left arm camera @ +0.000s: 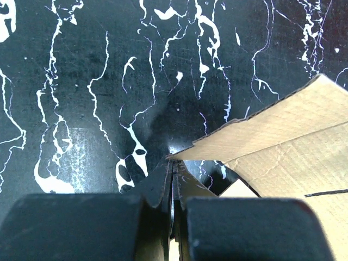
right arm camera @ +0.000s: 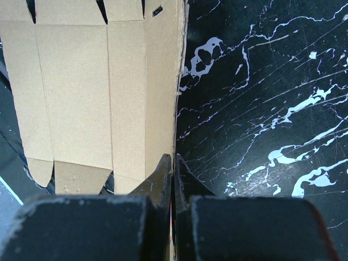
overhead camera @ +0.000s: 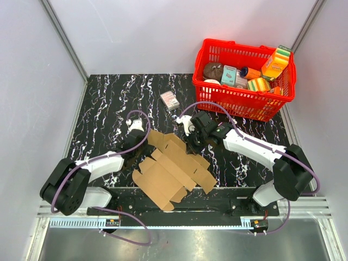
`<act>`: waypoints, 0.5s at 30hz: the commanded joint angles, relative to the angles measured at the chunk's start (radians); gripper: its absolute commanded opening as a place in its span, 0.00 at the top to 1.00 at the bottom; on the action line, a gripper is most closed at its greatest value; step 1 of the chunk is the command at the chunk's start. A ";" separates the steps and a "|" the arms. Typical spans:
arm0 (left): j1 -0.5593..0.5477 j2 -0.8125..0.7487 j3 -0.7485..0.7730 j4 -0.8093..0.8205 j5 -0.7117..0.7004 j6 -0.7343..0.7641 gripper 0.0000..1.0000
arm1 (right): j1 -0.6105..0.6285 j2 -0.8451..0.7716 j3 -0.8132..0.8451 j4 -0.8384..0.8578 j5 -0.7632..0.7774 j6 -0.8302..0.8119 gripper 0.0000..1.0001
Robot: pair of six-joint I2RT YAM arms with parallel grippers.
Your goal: Fold the paper box
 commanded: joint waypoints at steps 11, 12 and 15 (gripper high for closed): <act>0.009 0.076 0.019 0.167 0.143 0.030 1.00 | -0.002 -0.041 0.000 0.022 -0.015 0.002 1.00; 0.009 0.080 0.021 0.169 0.146 0.031 1.00 | -0.002 -0.040 0.002 0.022 -0.015 0.002 1.00; 0.009 0.088 0.016 0.176 0.161 0.035 1.00 | -0.004 -0.040 0.002 0.020 -0.013 0.000 1.00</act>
